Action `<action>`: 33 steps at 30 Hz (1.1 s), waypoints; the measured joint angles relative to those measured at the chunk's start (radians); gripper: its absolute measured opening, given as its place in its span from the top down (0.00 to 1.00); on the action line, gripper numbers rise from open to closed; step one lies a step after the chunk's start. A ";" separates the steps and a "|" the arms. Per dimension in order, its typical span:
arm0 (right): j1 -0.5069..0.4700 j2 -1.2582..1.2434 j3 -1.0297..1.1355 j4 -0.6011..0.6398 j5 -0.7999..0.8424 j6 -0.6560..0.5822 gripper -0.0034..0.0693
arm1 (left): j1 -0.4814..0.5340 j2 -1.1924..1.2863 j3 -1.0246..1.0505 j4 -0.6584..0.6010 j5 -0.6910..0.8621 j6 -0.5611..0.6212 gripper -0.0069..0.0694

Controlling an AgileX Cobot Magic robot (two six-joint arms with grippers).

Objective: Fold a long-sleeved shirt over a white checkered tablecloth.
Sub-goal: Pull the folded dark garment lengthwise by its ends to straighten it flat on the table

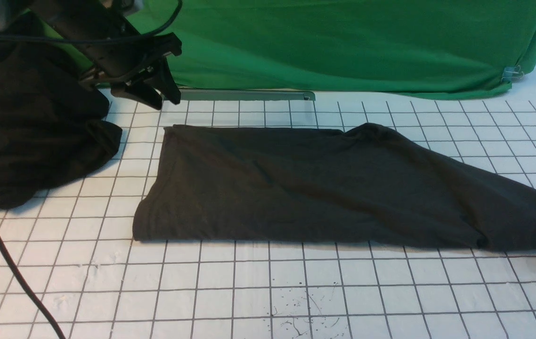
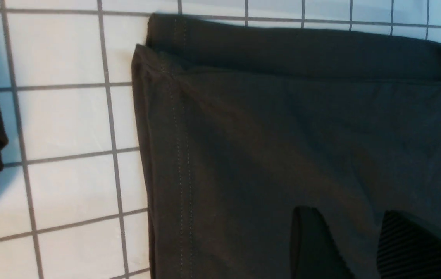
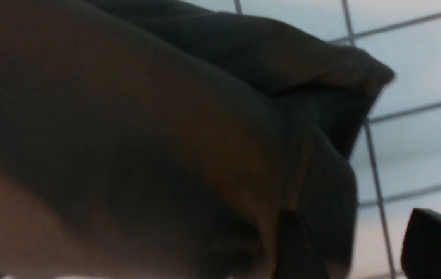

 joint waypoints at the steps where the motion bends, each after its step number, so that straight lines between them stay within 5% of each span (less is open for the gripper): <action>1: 0.000 0.022 0.000 0.001 -0.017 0.000 0.50 | 0.000 0.000 0.000 0.000 0.000 0.004 0.59; 4: 0.000 0.044 0.000 0.004 -0.027 0.000 0.55 | 0.000 0.000 0.000 0.000 0.000 0.005 0.59; 9: 0.000 0.059 -0.003 0.007 -0.033 -0.020 0.89 | 0.000 0.000 0.001 0.001 -0.004 0.011 0.59; 13: 0.000 0.056 -0.042 0.007 -0.023 -0.028 0.95 | 0.000 0.000 0.002 0.001 -0.004 0.011 0.59; 21: 0.000 0.041 -0.177 -0.014 0.063 -0.034 0.95 | 0.000 0.000 0.005 0.004 -0.005 0.011 0.59; 28: 0.000 0.074 -0.178 -0.099 -0.015 -0.034 0.93 | 0.000 0.000 0.005 0.028 -0.005 0.011 0.59; 30: 0.000 0.102 -0.177 -0.115 -0.045 -0.034 0.88 | 0.000 0.000 0.005 0.039 -0.005 0.011 0.59; 33: 0.000 0.137 -0.173 -0.124 -0.071 0.002 0.64 | 0.000 0.000 0.005 0.056 -0.005 0.011 0.59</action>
